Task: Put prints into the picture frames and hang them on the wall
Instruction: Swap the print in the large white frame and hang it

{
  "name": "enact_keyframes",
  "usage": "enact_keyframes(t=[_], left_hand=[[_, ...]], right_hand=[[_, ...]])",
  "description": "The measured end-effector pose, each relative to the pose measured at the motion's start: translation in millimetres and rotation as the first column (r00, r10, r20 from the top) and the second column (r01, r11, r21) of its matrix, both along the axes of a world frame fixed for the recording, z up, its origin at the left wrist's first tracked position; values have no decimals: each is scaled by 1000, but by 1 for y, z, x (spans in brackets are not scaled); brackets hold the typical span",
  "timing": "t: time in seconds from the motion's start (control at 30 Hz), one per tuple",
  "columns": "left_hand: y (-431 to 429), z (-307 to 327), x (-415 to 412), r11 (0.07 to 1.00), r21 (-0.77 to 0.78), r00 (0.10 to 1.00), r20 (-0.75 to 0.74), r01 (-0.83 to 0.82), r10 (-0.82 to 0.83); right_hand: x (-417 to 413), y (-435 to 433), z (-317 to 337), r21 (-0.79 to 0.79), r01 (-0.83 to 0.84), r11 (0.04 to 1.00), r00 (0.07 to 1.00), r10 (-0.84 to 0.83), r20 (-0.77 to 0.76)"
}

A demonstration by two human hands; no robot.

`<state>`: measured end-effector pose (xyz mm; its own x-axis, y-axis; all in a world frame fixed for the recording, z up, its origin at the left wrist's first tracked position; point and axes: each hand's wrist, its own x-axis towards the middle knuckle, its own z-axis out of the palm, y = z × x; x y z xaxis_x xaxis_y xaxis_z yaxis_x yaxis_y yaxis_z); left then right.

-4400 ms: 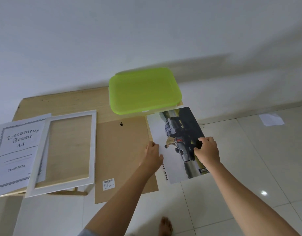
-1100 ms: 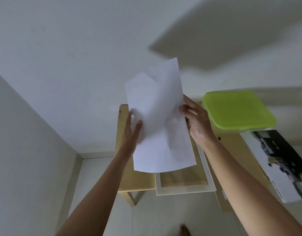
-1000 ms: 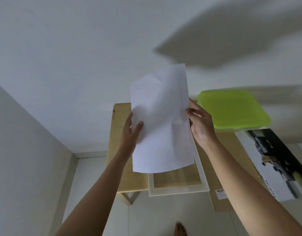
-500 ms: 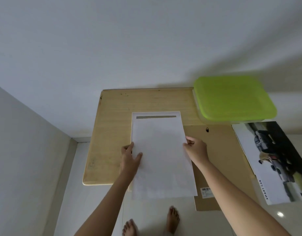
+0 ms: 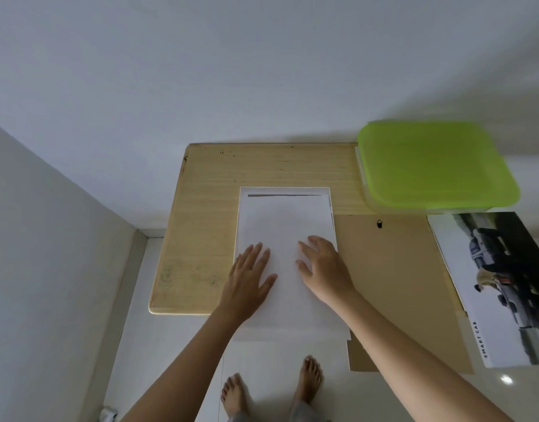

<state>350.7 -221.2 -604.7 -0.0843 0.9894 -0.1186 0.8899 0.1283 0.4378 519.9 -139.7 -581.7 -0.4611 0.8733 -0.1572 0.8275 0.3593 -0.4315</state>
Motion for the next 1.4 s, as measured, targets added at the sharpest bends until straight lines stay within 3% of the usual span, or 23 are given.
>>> enact_keyframes(t=[0.1,0.43,0.8,1.13,1.4], left_hand=[[4,-3,2,995,-76,994,-85,67,-73],[31,1,-4,993,-109,991,-122,45,-59],[37,12,-2,994,-104,999,-23,30,-33],[26,36,82,996,-12,990,108,87,-85],[-28,28,183,987,-37,961,222,-159,164]], right_hand=[[-4,-1,-6,-38,-9,999,997,12,77],[-9,18,-5,-36,20,999,994,-15,109],[5,5,10,-64,169,984,985,-165,52],[117,-21,30,-53,432,901,901,-433,-17],[209,-37,18,-98,473,875,881,-473,26]])
